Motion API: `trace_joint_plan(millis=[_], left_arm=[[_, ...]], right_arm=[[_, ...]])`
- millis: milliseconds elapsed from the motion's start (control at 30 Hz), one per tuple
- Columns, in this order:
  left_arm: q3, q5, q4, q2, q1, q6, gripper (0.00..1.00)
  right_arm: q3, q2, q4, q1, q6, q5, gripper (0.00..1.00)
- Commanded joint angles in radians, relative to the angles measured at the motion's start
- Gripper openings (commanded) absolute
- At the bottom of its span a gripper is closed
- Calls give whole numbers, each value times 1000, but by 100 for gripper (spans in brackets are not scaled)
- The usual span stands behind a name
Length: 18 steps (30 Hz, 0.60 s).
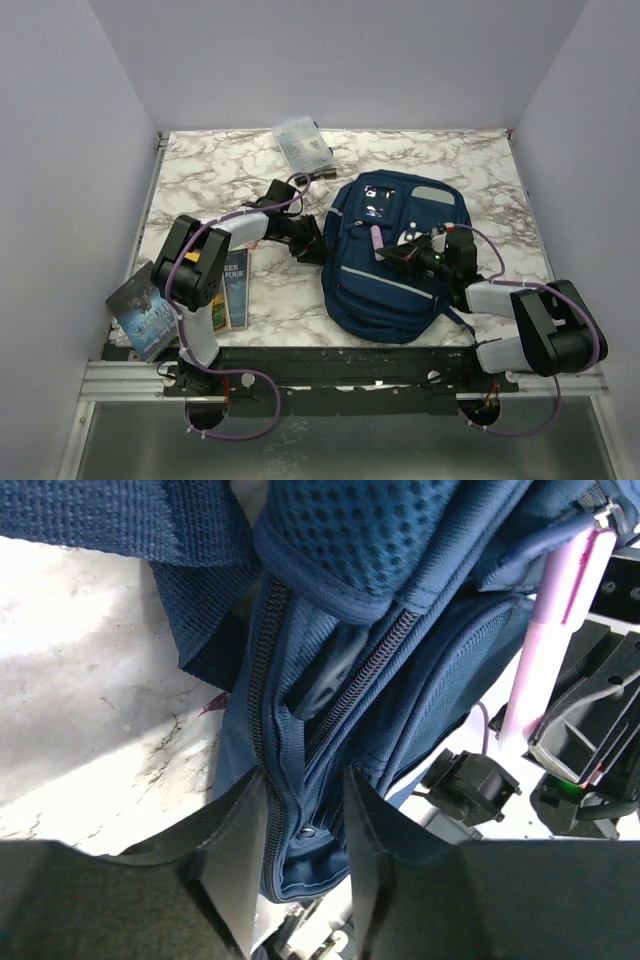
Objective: Pack the student bag
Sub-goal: Place the stationery in the student bag.
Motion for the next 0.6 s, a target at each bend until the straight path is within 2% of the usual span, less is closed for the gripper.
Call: trace_joint_plan(millis=[0,100,233,300,400,567], left_arm=[[-6,29,27,29,-6,-2,33],[-4,33,27,38,-9,-2,28],[-1,37,26,43,-12,1,16],[2,44,26,45,-12,2,11],[3,46,26,46,-16,1,0],[11,48,21,47,-30,8,0]], right_arm=[[-10,58,155,-5,59,58,0],[-10,101,235,-5,81,60,1],[8,137,247,-5,40,71,0],[6,139,260,-6,-21,95,0],[20,129,263,-4,-201,163,1],[61,120,302,1,-398,248,1]])
